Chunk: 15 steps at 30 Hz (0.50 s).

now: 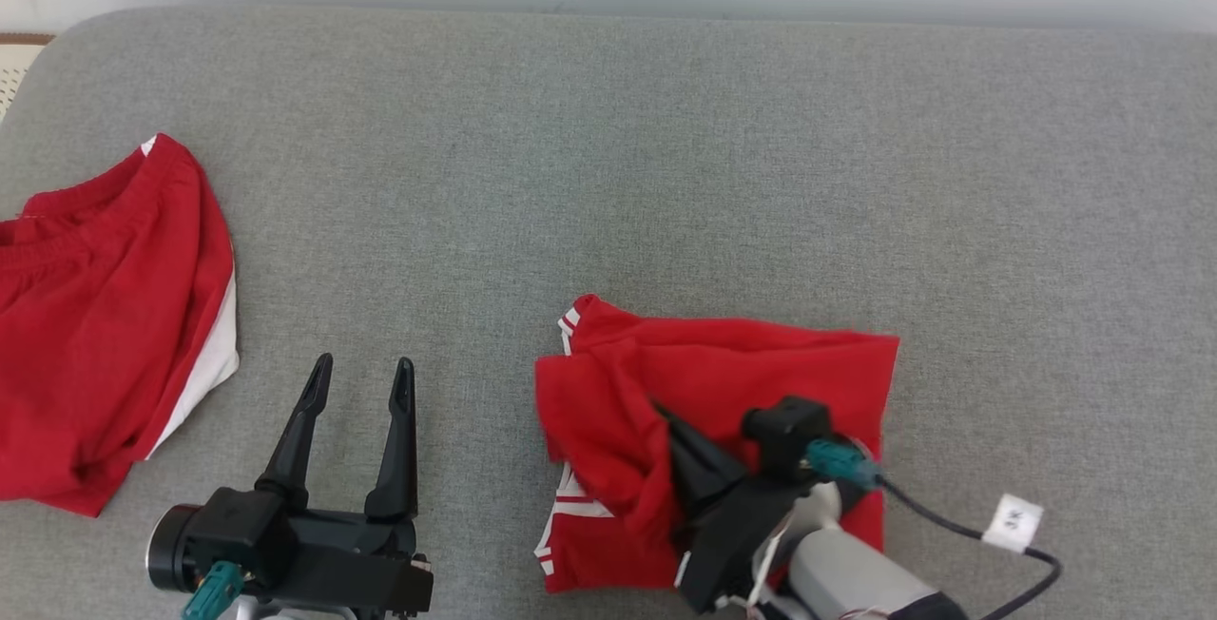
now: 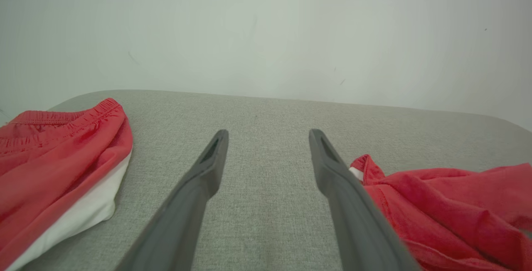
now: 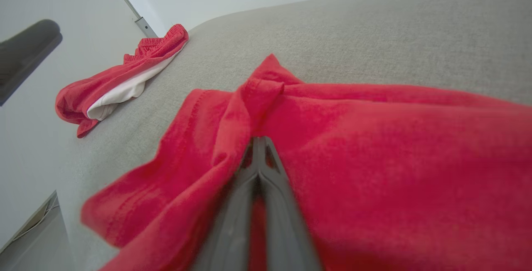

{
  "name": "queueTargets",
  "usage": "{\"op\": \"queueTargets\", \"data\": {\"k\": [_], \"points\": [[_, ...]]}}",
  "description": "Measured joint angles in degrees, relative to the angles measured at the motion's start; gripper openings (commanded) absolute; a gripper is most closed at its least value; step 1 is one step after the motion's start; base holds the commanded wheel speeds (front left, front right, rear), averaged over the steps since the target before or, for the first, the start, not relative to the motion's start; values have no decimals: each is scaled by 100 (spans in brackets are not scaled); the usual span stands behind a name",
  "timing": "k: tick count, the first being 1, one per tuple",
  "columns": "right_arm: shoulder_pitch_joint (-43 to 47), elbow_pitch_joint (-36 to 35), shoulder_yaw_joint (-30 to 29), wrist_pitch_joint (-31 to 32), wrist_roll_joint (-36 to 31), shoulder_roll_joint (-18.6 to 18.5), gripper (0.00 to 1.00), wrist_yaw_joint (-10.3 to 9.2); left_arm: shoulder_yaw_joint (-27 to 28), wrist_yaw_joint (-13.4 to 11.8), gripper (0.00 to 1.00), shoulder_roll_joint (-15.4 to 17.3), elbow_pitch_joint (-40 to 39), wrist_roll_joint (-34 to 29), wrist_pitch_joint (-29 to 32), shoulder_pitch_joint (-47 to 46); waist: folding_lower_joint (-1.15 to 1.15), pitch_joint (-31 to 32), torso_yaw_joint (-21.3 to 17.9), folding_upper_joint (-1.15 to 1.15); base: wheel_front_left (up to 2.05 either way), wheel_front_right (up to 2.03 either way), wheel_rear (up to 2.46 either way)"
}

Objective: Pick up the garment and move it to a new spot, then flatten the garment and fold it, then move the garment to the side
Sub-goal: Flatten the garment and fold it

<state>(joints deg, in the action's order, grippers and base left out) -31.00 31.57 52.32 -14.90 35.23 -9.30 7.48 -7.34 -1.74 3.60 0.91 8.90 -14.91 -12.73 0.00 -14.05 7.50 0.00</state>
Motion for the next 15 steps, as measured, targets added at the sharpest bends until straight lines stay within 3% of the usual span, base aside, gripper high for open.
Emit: {"op": "queueTargets", "data": {"k": [9, 15], "points": [[-106, 108, 634, -25, 277, 172, 0, -1, 8, 18, 100, -19, -15, 0, 0, -16, 0, -26, -13, 0, 0, 0, 0], [-83, 243, 186, -24, 176, 212, 0, 0, 16, 20, 100, -30, -9, 7, 0, -15, 0, -6, -28, 0, 0, 0, 0]]}}
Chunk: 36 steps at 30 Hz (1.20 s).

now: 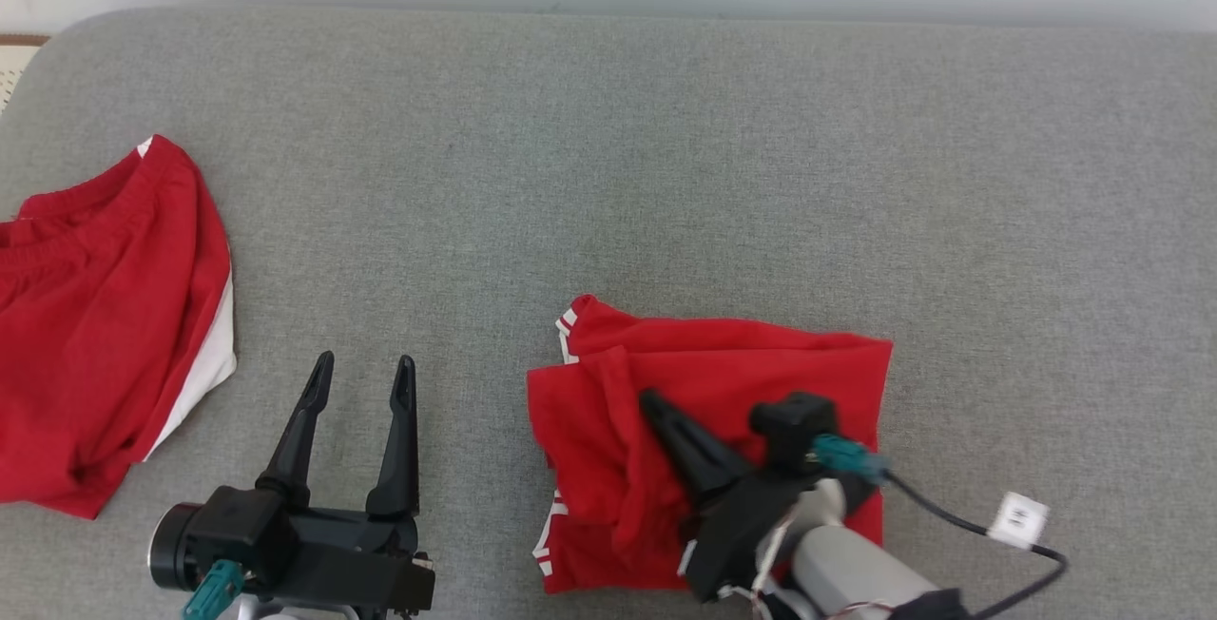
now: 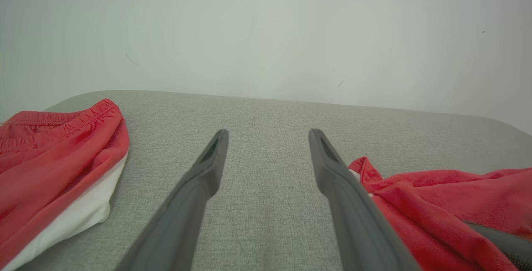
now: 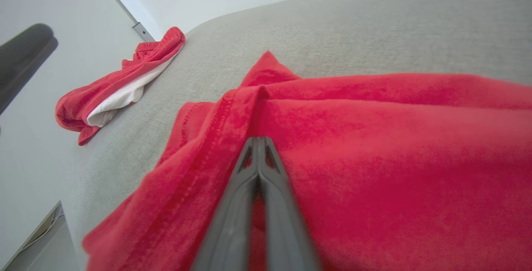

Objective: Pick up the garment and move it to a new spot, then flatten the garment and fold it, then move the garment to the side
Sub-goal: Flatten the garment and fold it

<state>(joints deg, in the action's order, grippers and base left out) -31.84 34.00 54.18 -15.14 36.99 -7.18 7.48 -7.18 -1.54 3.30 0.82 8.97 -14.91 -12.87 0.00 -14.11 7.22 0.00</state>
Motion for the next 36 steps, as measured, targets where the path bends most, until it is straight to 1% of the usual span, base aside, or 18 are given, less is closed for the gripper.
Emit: {"op": "queueTargets", "data": {"k": [4, 5, 11, 13, 18, 22, 25, 26, 27, 28, 32, 36], "points": [[215, -171, -641, -1, -172, -133, 0, 0, 11, 0, 100, -4, 4, 3, 0, 7, 0, 27, -23, 0, 0, 0, 0], [363, -344, -847, 0, -248, -255, 0, 0, 16, -1, 100, -9, 10, 3, 0, 20, 0, 40, -53, 0, 0, 0, 0], [790, -1260, -1406, 0, -379, -578, 0, 0, 77, -1, 100, 0, 64, 0, 0, 57, 0, 94, -180, 0, 0, 0, 0], [981, -1605, -1683, 1, -444, -666, 0, 0, 101, -1, 100, 5, 87, -2, 0, 79, 0, 133, -219, 0, 0, 0, 0], [1467, -2394, -2669, 4, -695, -884, 0, 0, 166, -10, 100, 47, 73, -38, 0, 127, 0, 232, -346, 0, 0, 0, 0], [1811, -2922, -3515, 102, -1027, -910, 0, 0, 202, -34, 100, 83, -2, -53, 0, 196, 1, 311, -462, 0, 0, 0, 0], [2028, -3252, -4039, 234, -1291, -883, 0, 0, 220, -57, 100, 118, -34, -63, 0, 208, 0, 371, -540, 0, 0, 0, 0], [2100, -3366, -4178, 280, -1399, -862, 20, 0, 227, -57, 100, 135, -51, -77, 0, 209, 1, 395, -561, 0, 0, 0, 0], [2165, -3479, -4332, 304, -1461, -826, 48, 0, 224, -58, 100, 148, -63, -89, 0, 210, 1, 417, -582, 0, 0, 0, 0], [2223, -3574, -4446, 348, -1546, -804, 100, 0, 225, -60, 100, 149, -79, -97, 0, 212, 1, 440, -601, 0, 0, 0, 0], [2484, -3873, -4802, 495, -1802, -709, 100, 0, 216, -91, 100, 171, -112, -113, 0, 266, 1, 548, -657, 0, 0, 0, 0], [2799, -4112, -4868, 669, -1978, -644, 100, 0, 234, -108, 100, 211, -115, -111, 0, 363, 1, 666, -688, 0, 0, 0, 0]]}}
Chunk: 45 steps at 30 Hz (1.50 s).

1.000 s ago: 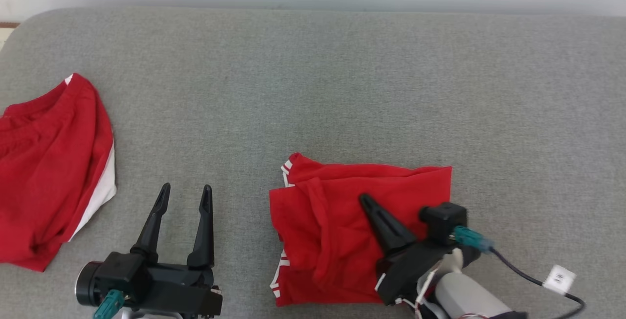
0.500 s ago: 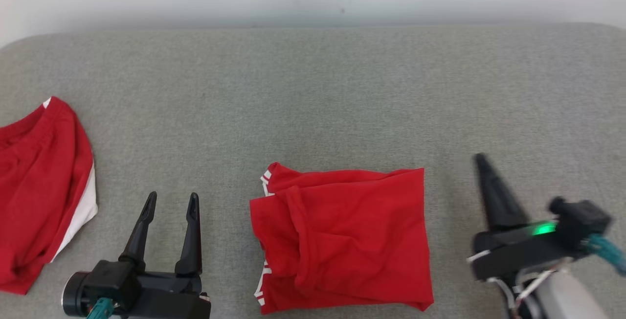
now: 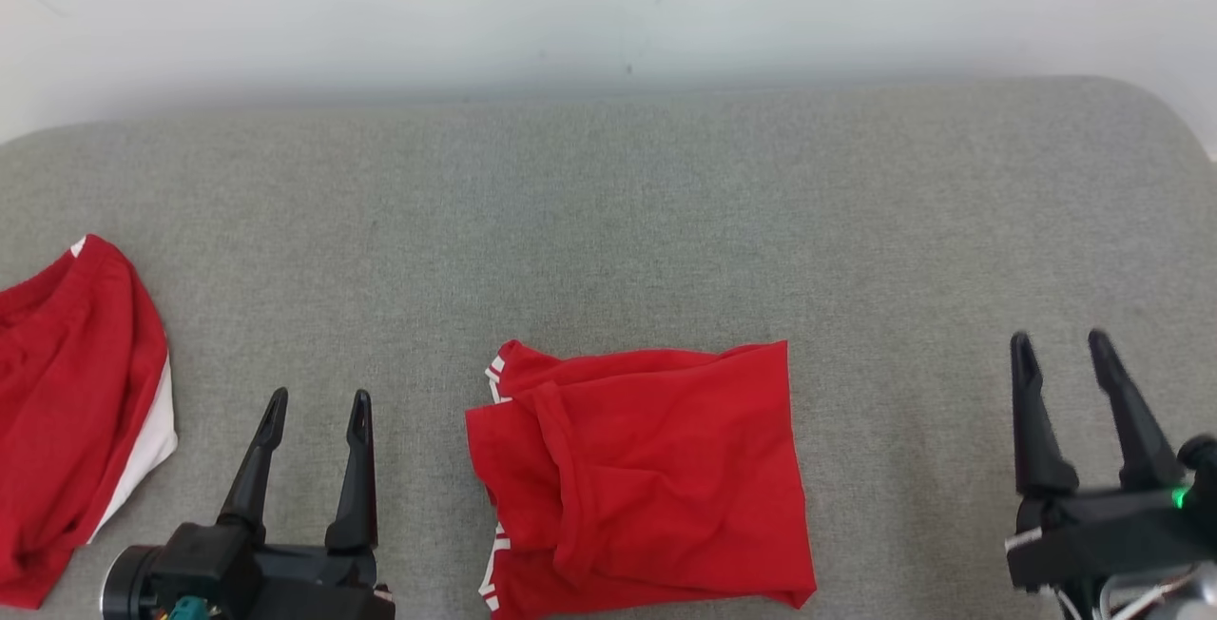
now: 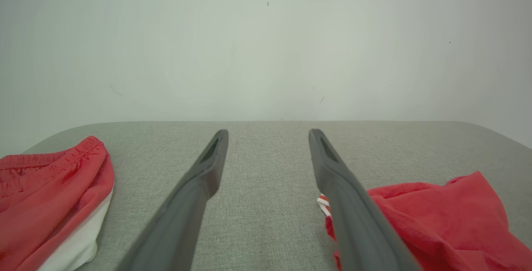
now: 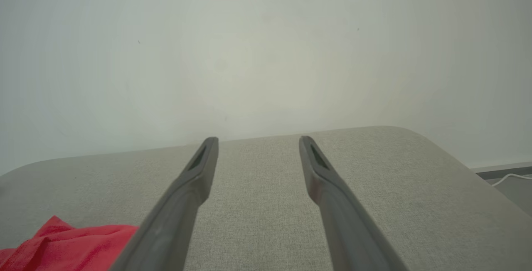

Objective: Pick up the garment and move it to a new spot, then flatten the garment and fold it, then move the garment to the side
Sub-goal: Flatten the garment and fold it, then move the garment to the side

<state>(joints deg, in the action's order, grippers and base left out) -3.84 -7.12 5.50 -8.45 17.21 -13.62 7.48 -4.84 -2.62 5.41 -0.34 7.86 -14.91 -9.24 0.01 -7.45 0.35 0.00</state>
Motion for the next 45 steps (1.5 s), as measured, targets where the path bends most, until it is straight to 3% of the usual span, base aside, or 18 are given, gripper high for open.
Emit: {"op": "queueTargets", "data": {"k": [12, 29, 45], "points": [[810, -214, 165, 293, -225, 185, 100, 0, -3, -78, 100, 56, -141, 1, 23, 353, 0, 321, -46, 0, 0, 0, 0], [726, -120, 314, 416, -250, 149, 100, 0, -125, -133, 100, 91, -159, 1, 74, 326, 0, 284, 77, 0, 0, 0, 0], [-424, 1828, 1766, 709, 453, -421, 100, 0, -460, -101, 100, -80, 48, 60, 18, -47, -2, -154, 559, 0, 0, 0, 0]]}}
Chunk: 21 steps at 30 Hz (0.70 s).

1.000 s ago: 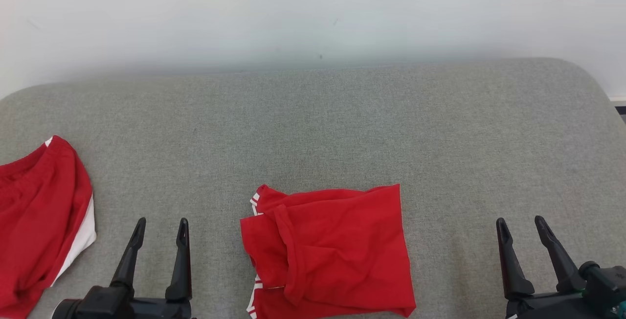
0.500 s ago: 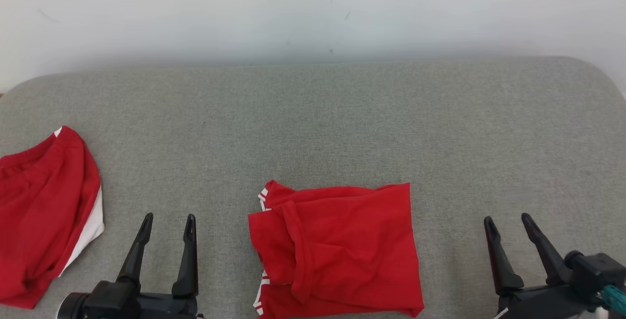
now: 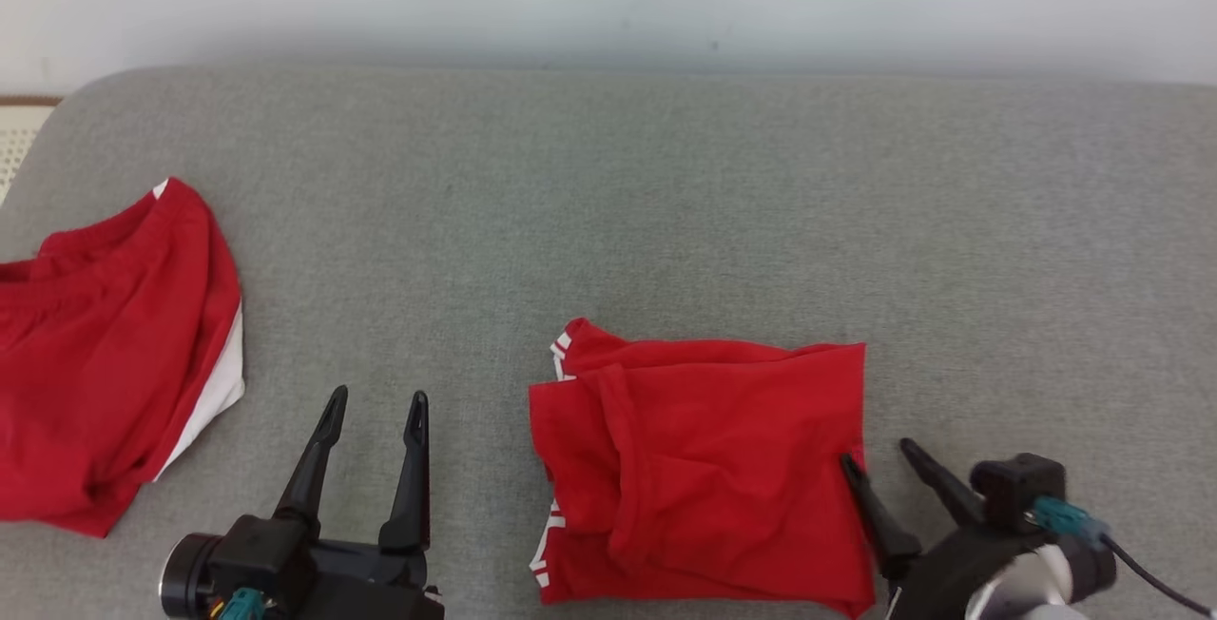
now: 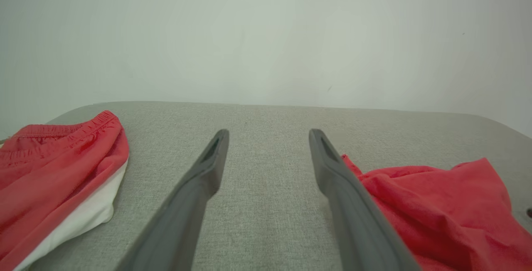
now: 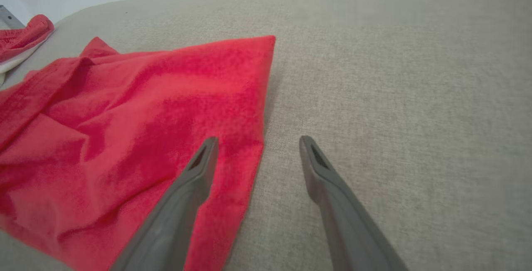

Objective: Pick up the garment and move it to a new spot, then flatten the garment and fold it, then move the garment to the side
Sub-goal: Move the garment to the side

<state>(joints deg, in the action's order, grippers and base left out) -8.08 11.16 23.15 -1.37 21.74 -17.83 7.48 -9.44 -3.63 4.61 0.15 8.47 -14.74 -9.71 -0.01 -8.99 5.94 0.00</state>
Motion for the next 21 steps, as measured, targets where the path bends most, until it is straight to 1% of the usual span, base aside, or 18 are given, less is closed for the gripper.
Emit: {"op": "queueTargets", "data": {"k": [4, 7, 8, 9, 10, 14, 17, 18, 19, 21], "points": [[-385, 601, 314, 102, 245, -11, 100, 0, -40, 1, 100, -32, 56, 9, -2, -99, 0, -140, 128, 0, 0, 0, 0], [-652, 870, 566, 190, 444, -44, 100, 0, -46, 1, 100, -55, 43, 9, -2, -160, 1, -229, 208, 0, 0, 0, 0], [-734, 926, 645, 213, 528, -59, 79, -1, -45, 1, 100, -57, 40, 9, -2, -169, 0, -253, 231, 0, 0, 0, 0], [-798, 968, 684, 199, 568, -70, 8, -1, -40, 0, 100, -60, 37, 9, -2, -176, 1, -275, 248, 0, 0, 0, 0], [-840, 995, 713, 188, 628, -91, 0, -1, -38, 0, 100, -64, 26, 8, -2, -179, 1, -297, 262, 0, 0, 0, 0], [-919, 953, 743, -5, 653, -193, 0, 5, 7, -2, 100, -80, -8, 5, -4, -209, 0, -369, 260, 0, 0, 0, 0], [-920, 734, 710, -126, 476, -348, 0, 7, 35, -5, 100, -82, -37, -4, -4, -219, 0, -395, 173, 0, 0, 0, 0], [-915, 620, 688, -169, 389, -438, 0, 5, 44, -1, 100, -84, -46, -7, -4, -221, 0, -403, 133, 0, 0, 0, 0], [-887, 327, 662, -178, 249, -603, 0, 5, 78, 2, 100, -82, -64, -12, -4, -230, 0, -419, 36, 0, 0, 0, 0], [-839, -16, 634, -172, 70, -769, 0, 5, 118, 2, 100, -73, -92, -30, -18, -235, 0, -439, -84, 0, 0, 0, 0]]}}
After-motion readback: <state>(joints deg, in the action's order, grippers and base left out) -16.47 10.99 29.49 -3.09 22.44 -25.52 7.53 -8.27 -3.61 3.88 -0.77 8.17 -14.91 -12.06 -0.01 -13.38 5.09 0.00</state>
